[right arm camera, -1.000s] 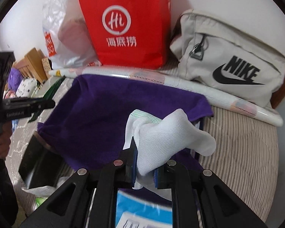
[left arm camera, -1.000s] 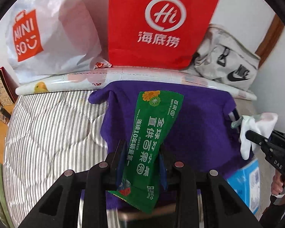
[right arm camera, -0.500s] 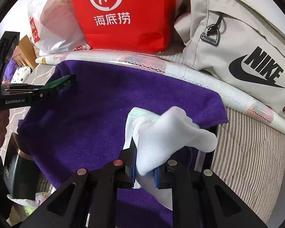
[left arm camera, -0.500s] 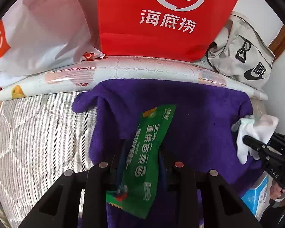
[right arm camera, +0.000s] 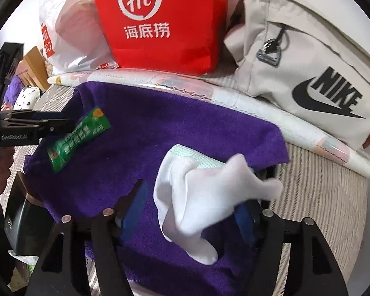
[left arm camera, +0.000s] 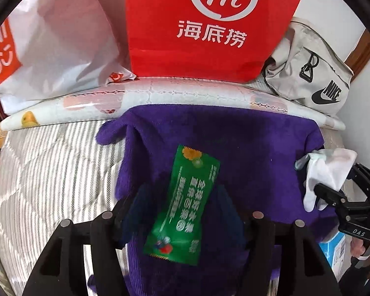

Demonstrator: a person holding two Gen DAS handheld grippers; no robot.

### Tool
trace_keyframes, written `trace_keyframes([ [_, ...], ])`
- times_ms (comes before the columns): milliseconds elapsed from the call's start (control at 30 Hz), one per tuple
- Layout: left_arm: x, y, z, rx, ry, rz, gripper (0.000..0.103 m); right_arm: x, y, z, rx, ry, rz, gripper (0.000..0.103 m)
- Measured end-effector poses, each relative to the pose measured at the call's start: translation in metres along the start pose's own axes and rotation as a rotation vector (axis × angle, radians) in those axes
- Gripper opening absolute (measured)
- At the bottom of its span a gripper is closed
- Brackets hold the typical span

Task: Organize soft objects
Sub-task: 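Open both tools to drop the packet and glove on the towel, then grasp the light green tea packet with the left tool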

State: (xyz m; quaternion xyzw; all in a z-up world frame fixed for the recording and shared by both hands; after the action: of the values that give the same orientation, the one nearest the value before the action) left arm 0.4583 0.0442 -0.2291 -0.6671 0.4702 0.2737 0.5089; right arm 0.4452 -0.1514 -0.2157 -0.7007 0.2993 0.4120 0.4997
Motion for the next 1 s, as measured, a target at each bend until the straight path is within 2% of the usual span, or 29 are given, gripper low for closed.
trace_keyframes([
  [133, -0.019, 0.012, 0.002, 0.002, -0.043, -0.018, 0.060, -0.015, 0.005, -0.011, 0.025, 0.041, -0.009, 0.072],
  [267, -0.044, 0.023, 0.002, -0.007, -0.017, -0.059, 0.060, -0.038, 0.012, -0.020, 0.046, 0.085, -0.044, 0.078],
  [333, -0.057, 0.031, -0.003, -0.001, 0.011, -0.094, 0.060, -0.052, 0.017, -0.021, 0.056, 0.070, -0.071, 0.079],
  [433, -0.078, 0.043, -0.007, 0.013, 0.004, -0.140, 0.060, -0.078, 0.027, -0.019, 0.070, 0.021, -0.120, 0.079],
  [533, -0.094, 0.058, -0.013, 0.022, -0.025, -0.135, 0.060, -0.104, 0.040, -0.019, 0.084, 0.047, -0.179, 0.079],
  [800, -0.121, 0.111, -0.034, 0.023, 0.029, -0.133, 0.060, -0.139, 0.089, -0.004, 0.142, -0.030, -0.136, 0.078],
  [900, -0.129, 0.140, -0.044, 0.033, 0.059, -0.130, 0.060, -0.151, 0.112, 0.004, 0.153, -0.010, -0.140, 0.078],
  [1000, -0.132, 0.170, -0.059, 0.088, 0.076, -0.121, 0.060, -0.163, 0.135, 0.013, 0.152, -0.007, -0.147, 0.079],
])
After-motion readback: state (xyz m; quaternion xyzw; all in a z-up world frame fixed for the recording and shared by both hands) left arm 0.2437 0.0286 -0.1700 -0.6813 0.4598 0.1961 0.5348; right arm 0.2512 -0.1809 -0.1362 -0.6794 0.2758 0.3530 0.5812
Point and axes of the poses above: each gripper's, at about its wrist camera, not at the fingertips, and x roughly the way its jaws point, z to its left, y to its underside, the point moved 9 cm from there along x, roughly the way its jaws point, and after that the axes turned 13 degrees about y, right-handed, at the moved point
